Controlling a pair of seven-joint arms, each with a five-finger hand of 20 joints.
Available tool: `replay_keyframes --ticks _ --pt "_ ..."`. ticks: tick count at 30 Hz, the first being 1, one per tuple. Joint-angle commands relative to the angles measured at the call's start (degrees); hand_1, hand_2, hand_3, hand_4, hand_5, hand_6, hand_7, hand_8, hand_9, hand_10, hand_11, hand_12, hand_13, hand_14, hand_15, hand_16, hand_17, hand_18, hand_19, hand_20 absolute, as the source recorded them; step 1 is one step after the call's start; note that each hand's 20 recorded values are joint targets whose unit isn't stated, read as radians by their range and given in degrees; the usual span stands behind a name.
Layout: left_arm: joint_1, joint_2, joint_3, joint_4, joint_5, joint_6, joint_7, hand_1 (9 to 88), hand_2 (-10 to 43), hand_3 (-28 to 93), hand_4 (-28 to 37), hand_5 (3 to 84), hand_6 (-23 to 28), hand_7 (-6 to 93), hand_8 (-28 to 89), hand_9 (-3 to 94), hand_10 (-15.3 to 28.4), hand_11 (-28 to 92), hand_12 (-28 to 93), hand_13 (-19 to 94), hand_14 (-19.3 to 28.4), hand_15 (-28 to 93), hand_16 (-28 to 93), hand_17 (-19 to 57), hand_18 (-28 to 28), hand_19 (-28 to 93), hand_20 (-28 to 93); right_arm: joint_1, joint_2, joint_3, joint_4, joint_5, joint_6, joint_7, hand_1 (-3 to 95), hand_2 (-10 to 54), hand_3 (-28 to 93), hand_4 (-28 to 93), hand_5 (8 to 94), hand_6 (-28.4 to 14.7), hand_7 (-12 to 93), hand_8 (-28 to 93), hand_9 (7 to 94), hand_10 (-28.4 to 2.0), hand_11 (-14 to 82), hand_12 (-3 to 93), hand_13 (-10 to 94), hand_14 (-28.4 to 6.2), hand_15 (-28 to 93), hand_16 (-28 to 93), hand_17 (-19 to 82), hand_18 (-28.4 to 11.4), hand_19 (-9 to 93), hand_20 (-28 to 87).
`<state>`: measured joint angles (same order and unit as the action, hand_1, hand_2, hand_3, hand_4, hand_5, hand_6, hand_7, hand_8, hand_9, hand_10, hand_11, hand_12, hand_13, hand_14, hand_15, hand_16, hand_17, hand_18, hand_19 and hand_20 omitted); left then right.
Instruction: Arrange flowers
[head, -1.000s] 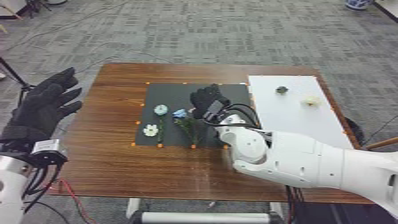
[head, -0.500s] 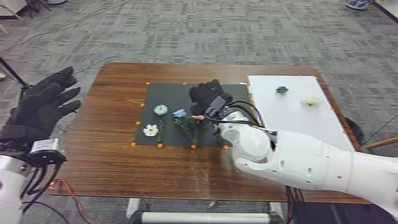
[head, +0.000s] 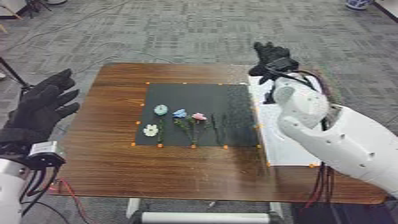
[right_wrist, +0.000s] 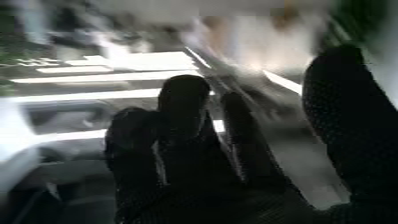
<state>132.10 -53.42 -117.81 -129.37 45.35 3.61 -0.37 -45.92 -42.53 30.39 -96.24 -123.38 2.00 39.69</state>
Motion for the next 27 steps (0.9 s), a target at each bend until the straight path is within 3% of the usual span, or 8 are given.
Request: replay_keyframes --ticks 1,8,14,16,19,22,27 --pt "0.8 -0.82 -0.74 -0.64 0.16 0.54 0.08 24.8 -5.2 70 -27.8 21.6 1.2 16.1 -8 16.0 9.3 14 20 6 12.7 35 -3 -13.6 19.6 38 9 -8.0 7.1 3.7 4.5 -0.4 -3.2 4.3 27.4 -9.5 88 -28 26.2 -11.2 14 -7 28.0 -19.1 17.8 22.2 49 -11.6 86 21 30 -21.6 89 53" --pt "0.5 -0.73 -0.56 -0.59 0.16 0.64 0.24 24.8 -5.2 70 -27.8 21.6 1.3 15.9 -8 16.1 9.3 14 20 6 12.7 35 -3 -13.6 19.5 38 9 -8.5 7.5 3.8 6.5 0.6 -9.2 5.1 27.6 -9.5 88 -28 29.2 -11.9 13 -7 30.9 -19.2 16.3 21.2 51 -11.6 87 20 30 -22.2 89 53" --pt "0.7 -0.64 -0.57 -0.63 0.15 0.34 0.35 24.8 -5.2 70 -27.7 21.6 1.2 15.9 -8 16.1 9.2 14 20 6 12.6 34 -3 -13.6 19.6 38 9 -6.0 6.9 -1.3 10.8 -1.1 -7.3 5.1 29.3 -9.5 88 -28 35.1 -9.9 15 -8 37.3 -16.8 19.3 21.3 55 -10.5 87 20 32 -22.3 91 53" --pt "0.7 -0.55 -0.54 -0.66 0.16 0.45 0.40 24.8 -5.2 70 -27.8 21.6 1.2 15.9 -8 16.1 9.2 14 20 6 12.6 34 -3 -13.6 19.6 38 9 -2.8 7.1 -8.3 13.8 -3.0 1.2 6.3 30.0 -9.5 88 -28 38.0 -8.8 17 -9 40.7 -15.9 21.4 20.8 57 -10.0 87 21 33 -22.1 91 52" --pt "0.6 -0.39 -0.49 -0.55 0.17 0.37 0.41 24.8 -5.2 70 -27.8 21.6 1.2 15.9 -8 16.0 9.3 14 20 6 12.6 34 -3 -13.6 19.6 38 9 0.2 7.2 -16.2 17.8 -7.2 18.3 7.0 33.7 -9.5 88 -28 48.6 -3.6 25 -13 52.8 -12.4 28.5 21.1 63 -8.2 85 24 36 -21.6 93 52" --pt "1.2 -0.62 -1.03 -0.72 0.10 0.33 0.38 24.8 -5.1 70 -27.9 21.6 1.2 16.0 -8 16.1 9.3 14 20 6 12.7 35 -3 -13.6 19.6 38 9 0.8 8.3 -17.5 15.6 -9.2 24.2 6.3 48.5 -9.5 84 -28 67.7 1.3 45 -3 78.9 -5.3 24.3 46.8 72 -5.7 83 28 43 -20.6 93 56" --pt "1.6 -0.73 -1.48 -0.86 0.04 0.32 0.37 24.7 -5.2 70 -27.8 21.6 1.2 16.1 -8 16.1 9.3 14 20 6 12.7 35 -3 -13.6 19.6 38 9 6.0 8.3 -22.0 8.1 -10.7 33.3 2.8 49.5 -9.5 88 -27 75.7 0.6 44 -4 84.7 -4.6 25.2 51.0 76 -4.3 81 29 46 -20.2 93 58"
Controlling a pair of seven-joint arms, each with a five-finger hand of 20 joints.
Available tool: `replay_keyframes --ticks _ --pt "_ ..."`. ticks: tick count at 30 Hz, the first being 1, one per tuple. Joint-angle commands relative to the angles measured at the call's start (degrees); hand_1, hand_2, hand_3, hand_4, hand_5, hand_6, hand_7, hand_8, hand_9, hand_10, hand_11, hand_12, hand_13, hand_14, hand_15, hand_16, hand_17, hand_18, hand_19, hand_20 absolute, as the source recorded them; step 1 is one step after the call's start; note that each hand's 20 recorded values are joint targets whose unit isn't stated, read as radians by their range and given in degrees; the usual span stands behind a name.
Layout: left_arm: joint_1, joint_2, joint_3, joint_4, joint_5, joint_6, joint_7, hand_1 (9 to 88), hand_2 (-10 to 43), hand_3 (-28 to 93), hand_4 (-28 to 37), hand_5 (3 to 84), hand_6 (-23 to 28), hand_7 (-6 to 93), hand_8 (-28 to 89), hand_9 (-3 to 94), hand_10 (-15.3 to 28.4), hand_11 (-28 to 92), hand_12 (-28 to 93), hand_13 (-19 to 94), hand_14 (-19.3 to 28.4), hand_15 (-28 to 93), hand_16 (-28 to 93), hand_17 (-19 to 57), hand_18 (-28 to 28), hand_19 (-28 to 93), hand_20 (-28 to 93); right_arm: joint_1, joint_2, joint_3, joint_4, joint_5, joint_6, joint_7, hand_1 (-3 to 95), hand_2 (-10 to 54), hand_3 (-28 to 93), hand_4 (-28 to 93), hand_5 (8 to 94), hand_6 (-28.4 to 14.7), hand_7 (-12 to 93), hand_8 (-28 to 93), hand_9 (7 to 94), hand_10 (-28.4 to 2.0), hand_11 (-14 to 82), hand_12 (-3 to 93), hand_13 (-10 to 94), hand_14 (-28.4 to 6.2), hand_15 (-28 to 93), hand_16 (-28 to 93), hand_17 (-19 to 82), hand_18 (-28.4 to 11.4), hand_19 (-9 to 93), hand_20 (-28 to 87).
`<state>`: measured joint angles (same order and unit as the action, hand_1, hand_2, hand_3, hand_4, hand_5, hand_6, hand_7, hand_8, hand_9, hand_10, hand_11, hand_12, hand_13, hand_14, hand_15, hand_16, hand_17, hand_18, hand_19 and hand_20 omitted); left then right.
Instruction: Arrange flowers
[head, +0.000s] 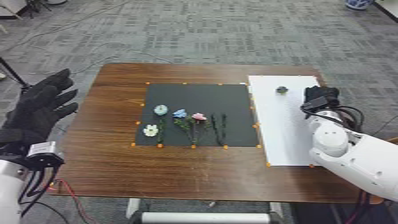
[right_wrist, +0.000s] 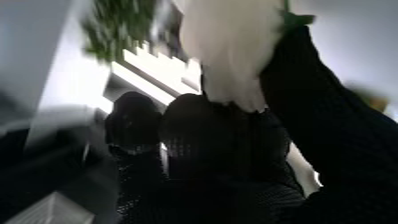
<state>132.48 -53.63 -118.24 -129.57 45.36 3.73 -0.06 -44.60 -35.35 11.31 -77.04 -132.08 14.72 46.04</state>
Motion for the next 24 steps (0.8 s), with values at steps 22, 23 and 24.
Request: replay_keyframes --ticks 22,23,24 --pt "-2.3 1.35 1.66 0.87 0.09 -0.58 -0.67 24.6 -5.0 70 -27.9 21.6 1.2 16.0 -8 16.2 9.2 14 20 6 12.6 34 -3 -13.6 19.6 38 9 21.7 -21.1 -26.3 -5.6 3.9 25.9 -15.2 49.7 -9.5 87 -28 77.1 2.3 42 -6 86.5 -3.7 20.2 49.5 76 -3.6 82 32 45 -19.4 93 60" --pt "-2.2 1.32 1.64 0.81 0.06 -0.48 -0.63 24.6 -5.0 70 -27.9 21.7 1.2 16.0 -8 16.2 9.2 14 20 6 12.7 34 -3 -13.6 19.6 38 9 21.6 -20.9 -26.5 -5.5 3.6 25.1 -15.4 49.7 -9.5 87 -28 77.1 2.3 42 -6 86.5 -3.7 20.2 49.5 75 -3.6 82 32 45 -19.5 93 60" --pt "-2.2 1.24 1.61 0.79 -0.02 -0.53 -0.62 24.6 -5.0 70 -27.9 21.7 1.2 16.0 -8 16.2 9.3 14 20 6 12.7 35 -3 -13.6 19.6 38 9 22.0 -20.9 -27.7 -5.4 3.9 25.3 -15.2 49.6 -9.5 87 -28 77.1 2.3 42 -6 86.6 -3.6 20.0 49.3 75 -3.8 82 32 45 -19.5 93 61"
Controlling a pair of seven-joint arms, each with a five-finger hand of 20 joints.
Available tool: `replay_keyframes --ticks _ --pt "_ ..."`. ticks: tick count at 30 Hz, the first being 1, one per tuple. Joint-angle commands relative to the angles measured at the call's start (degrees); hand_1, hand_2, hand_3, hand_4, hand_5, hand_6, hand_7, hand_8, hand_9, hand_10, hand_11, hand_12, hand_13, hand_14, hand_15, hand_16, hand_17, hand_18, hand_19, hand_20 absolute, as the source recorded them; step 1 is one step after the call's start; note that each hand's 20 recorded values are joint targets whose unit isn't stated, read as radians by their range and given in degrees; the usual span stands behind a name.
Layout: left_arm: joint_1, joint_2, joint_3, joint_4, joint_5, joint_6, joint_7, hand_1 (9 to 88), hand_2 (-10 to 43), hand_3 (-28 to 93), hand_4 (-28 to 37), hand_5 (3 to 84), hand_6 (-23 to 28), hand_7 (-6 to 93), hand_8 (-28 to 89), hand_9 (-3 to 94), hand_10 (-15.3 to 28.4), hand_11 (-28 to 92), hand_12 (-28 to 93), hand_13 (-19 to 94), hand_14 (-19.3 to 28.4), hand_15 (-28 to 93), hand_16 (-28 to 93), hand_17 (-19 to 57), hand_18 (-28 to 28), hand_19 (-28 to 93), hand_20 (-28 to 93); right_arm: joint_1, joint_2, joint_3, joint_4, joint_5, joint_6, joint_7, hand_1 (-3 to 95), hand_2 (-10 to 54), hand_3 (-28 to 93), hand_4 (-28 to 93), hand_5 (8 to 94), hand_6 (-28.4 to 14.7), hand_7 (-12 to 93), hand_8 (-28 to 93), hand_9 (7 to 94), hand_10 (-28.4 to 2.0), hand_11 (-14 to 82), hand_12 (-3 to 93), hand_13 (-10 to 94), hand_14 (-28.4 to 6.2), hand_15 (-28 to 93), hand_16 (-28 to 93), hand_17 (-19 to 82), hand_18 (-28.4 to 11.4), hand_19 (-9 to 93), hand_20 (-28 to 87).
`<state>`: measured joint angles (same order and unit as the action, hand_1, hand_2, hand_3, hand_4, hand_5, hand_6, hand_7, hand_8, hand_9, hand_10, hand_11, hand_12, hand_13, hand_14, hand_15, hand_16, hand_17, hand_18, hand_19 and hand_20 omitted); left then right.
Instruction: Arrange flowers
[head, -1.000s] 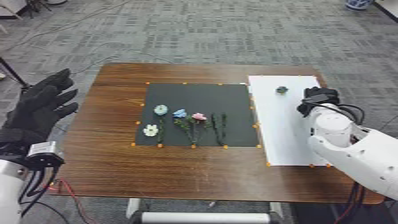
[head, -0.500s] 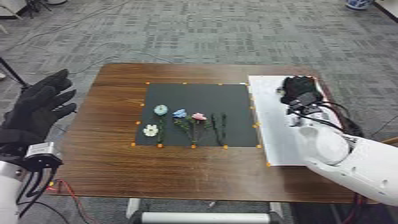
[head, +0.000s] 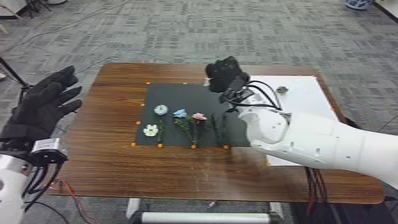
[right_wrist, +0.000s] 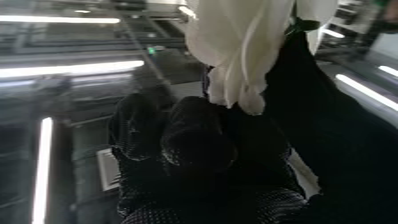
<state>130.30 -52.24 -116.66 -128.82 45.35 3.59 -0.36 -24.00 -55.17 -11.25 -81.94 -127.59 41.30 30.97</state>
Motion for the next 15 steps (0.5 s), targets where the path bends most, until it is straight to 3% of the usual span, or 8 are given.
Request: replay_keyframes --ticks 1,10,13,15 --pt "0.1 -0.17 -0.04 -0.02 0.07 -0.37 -0.33 24.7 -5.0 70 -27.9 21.7 1.2 16.0 -8 16.2 9.3 14 20 6 12.7 35 -3 -13.6 19.6 38 9 1.3 -0.9 -5.5 -0.3 -0.6 -1.4 -0.6 49.6 -9.5 87 -28 77.1 2.4 42 -6 86.6 -3.7 20.0 49.3 75 -3.8 82 32 45 -19.5 93 61" --pt "0.7 -0.43 -0.64 -0.33 0.01 -0.20 -0.30 24.6 -5.0 70 -27.9 21.7 1.2 16.0 -8 16.3 9.3 14 20 6 12.7 35 -3 -13.6 19.5 38 9 1.7 -1.2 -8.3 4.0 -2.1 -0.2 -1.2 50.0 -9.5 85 -28 77.6 2.7 41 -7 86.9 -3.9 19.3 49.3 75 -3.8 83 32 44 -19.4 93 60" --pt "0.6 -0.48 -0.51 -0.33 0.00 -0.08 -0.26 24.7 -4.9 70 -28.0 21.7 1.2 15.9 -8 16.3 9.3 15 20 6 12.7 35 -3 -13.6 19.6 38 9 1.9 -2.6 -9.7 7.1 -4.1 3.8 0.2 50.3 -9.5 85 -28 77.5 2.8 41 -7 86.9 -4.0 18.8 49.1 75 -3.6 83 32 44 -19.4 93 60" --pt "0.6 -0.54 -0.45 -0.35 0.07 -0.10 -0.30 24.7 -4.9 70 -27.9 21.7 1.3 15.9 -8 16.3 9.4 15 20 6 12.7 35 -3 -13.6 19.5 38 9 1.5 -2.7 -9.2 7.5 -3.7 3.3 -0.1 50.5 -9.5 84 -28 77.3 3.0 41 -7 86.8 -3.9 18.5 49.0 75 -3.7 83 32 44 -19.3 93 60"
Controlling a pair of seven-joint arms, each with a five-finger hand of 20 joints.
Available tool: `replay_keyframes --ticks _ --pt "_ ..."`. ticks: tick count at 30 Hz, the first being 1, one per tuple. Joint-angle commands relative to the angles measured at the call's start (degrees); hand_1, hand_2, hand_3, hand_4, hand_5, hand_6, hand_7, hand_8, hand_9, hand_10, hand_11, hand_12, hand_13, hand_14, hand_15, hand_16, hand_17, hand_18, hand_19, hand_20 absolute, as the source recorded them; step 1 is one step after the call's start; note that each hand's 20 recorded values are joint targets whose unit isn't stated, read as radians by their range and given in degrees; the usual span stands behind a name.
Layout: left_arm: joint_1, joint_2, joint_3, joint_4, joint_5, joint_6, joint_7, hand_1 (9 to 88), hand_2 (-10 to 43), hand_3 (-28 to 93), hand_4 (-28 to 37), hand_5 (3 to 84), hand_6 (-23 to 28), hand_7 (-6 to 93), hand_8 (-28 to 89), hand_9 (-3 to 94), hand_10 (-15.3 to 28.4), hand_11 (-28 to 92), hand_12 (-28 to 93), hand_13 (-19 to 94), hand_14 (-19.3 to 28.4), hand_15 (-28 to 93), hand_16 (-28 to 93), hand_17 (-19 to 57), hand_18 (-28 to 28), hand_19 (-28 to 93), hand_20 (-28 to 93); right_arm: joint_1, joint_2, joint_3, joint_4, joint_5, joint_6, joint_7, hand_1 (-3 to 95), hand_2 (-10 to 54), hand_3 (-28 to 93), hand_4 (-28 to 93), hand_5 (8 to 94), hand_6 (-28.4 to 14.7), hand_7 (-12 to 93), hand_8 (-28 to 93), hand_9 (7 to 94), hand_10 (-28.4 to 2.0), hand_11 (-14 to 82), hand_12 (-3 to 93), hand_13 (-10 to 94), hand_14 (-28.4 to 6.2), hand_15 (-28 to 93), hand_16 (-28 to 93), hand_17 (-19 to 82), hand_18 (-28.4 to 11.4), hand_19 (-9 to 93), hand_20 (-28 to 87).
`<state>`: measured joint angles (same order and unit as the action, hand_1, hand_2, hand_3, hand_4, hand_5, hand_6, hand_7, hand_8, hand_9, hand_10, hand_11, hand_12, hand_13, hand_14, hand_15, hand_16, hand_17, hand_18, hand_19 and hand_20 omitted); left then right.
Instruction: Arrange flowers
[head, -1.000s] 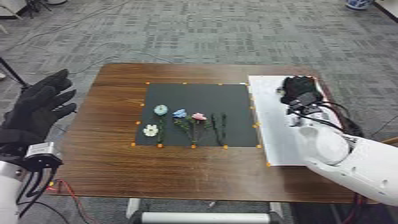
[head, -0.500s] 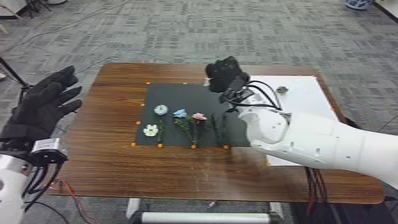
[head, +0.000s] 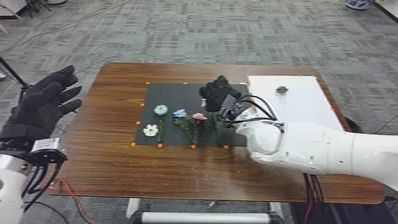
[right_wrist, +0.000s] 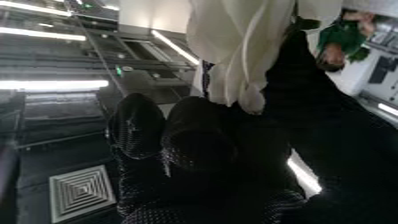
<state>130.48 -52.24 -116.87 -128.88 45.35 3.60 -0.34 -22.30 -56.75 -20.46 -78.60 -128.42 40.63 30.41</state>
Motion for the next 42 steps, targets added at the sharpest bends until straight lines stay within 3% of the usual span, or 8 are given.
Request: replay_keyframes --ticks 1,11,27,35,42 --pt "0.1 -0.45 0.00 -0.18 0.09 -0.05 -0.28 24.6 -4.9 70 -27.9 21.7 1.2 16.0 -8 16.3 9.4 14 20 6 12.6 35 -3 -13.6 19.5 38 9 -0.4 -1.1 0.2 4.7 -3.5 4.3 0.6 50.5 -9.5 84 -28 77.2 3.0 42 -7 86.8 -3.8 18.3 49.0 75 -3.7 83 32 44 -19.5 93 60" --pt "0.2 -0.64 -0.34 -0.27 0.01 0.10 -0.39 24.6 -4.9 70 -27.9 21.8 1.3 15.8 -8 16.3 9.4 15 20 6 12.8 35 -3 -13.6 19.6 38 9 -0.9 -0.2 1.2 3.2 -1.9 3.2 -1.6 46.4 -9.5 82 -28 72.2 4.3 43 -6 84.7 -3.0 16.0 47.6 73 -3.9 83 32 42 -19.3 93 58" --pt "0.4 -0.41 -0.42 -0.16 -0.05 -0.33 -0.18 24.6 -4.8 70 -28.0 21.7 1.3 15.8 -7 16.3 9.4 15 20 6 12.7 35 -3 -13.6 19.6 38 9 -2.4 2.1 4.6 0.9 -1.7 -5.4 -1.6 41.4 -9.5 79 -28 65.7 3.4 43 -7 78.8 -3.7 15.2 45.8 68 -4.7 83 31 38 -19.0 92 56" --pt "0.2 -0.21 -0.30 -0.01 -0.07 -0.43 -0.38 24.6 -4.7 70 -28.0 21.8 1.3 15.7 -7 16.4 9.4 15 20 6 12.7 35 -3 -13.7 19.6 38 9 -2.3 2.6 4.5 -0.3 -1.3 -6.9 -1.1 35.6 -9.5 83 -28 65.0 3.9 39 -6 73.0 -5.8 27.7 34.3 67 -5.1 84 30 37 -19.2 92 57" --pt "0.0 0.09 -0.19 0.14 -0.11 -0.36 -0.43 24.6 -4.6 70 -28.0 21.8 1.3 15.9 -8 16.3 9.3 15 20 6 12.7 35 -3 -13.7 19.7 38 9 -2.2 2.9 4.3 -0.6 -0.9 -6.9 -1.1 33.7 -9.5 84 -28 64.4 4.0 37 -7 71.1 -6.3 30.7 31.2 66 -5.3 84 30 37 -19.3 91 57"
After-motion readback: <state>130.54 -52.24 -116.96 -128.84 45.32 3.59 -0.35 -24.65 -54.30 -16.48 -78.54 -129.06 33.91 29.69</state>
